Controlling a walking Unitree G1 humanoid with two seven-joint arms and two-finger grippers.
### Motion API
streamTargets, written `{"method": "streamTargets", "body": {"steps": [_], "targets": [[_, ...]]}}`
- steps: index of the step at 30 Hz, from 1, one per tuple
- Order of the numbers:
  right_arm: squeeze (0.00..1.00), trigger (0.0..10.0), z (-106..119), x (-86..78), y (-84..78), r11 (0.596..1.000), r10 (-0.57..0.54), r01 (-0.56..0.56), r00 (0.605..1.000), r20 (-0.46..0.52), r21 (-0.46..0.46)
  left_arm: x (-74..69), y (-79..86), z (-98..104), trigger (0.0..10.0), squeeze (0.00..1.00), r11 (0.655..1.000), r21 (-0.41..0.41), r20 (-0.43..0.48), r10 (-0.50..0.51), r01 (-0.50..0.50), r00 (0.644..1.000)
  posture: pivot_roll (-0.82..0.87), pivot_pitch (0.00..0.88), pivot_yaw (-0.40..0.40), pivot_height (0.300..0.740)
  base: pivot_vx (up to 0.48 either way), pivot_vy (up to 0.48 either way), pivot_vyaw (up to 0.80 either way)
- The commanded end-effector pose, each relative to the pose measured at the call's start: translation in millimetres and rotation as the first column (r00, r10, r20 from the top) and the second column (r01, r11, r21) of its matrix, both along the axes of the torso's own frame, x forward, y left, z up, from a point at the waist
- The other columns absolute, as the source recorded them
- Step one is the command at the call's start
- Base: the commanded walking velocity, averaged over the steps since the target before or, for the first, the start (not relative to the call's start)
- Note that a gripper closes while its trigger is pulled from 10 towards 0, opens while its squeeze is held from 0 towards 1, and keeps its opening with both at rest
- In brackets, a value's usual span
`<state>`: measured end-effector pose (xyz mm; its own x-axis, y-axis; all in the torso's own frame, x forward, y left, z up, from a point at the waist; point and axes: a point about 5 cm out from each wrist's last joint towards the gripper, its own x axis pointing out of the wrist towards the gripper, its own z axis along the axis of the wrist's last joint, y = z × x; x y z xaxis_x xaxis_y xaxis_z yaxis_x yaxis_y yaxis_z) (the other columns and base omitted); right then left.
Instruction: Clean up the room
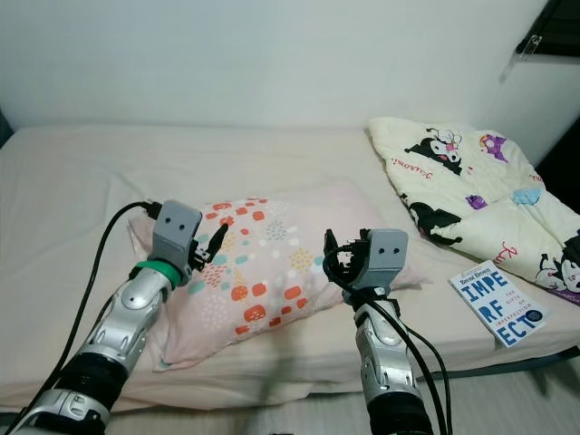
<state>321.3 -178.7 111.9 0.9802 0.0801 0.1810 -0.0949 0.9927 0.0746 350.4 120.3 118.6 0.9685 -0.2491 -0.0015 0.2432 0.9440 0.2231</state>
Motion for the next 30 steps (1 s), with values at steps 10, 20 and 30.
{"method": "streamTargets", "body": {"steps": [10,20,30], "targets": [[0.00,10.0,-6,-3.9,-1.9,1.000,-0.006,0.006,1.000,-0.027,0.002,-7.4,19.8,-27,10.0,0.00,0.997,-0.044,-0.166,0.055,-0.064,0.985,-0.07,0.087,-0.025,0.630,0.000,0.000,0.00],[0.00,10.0,-6,-4.3,-0.8,1.000,-0.006,0.006,1.000,-0.027,0.010,-5.8,30.7,-30,10.0,0.00,0.979,-0.163,-0.247,0.078,-0.121,0.966,-0.07,0.095,-0.022,0.605,0.000,0.000,0.00],[0.00,10.0,-4,-3.8,-5.3,1.000,-0.015,0.015,1.000,-0.021,0.016,7.4,70.8,-9,10.0,0.09,0.956,-0.251,-0.304,0.069,-0.150,0.950,-0.06,0.108,-0.016,0.605,0.000,0.000,0.00]]}}
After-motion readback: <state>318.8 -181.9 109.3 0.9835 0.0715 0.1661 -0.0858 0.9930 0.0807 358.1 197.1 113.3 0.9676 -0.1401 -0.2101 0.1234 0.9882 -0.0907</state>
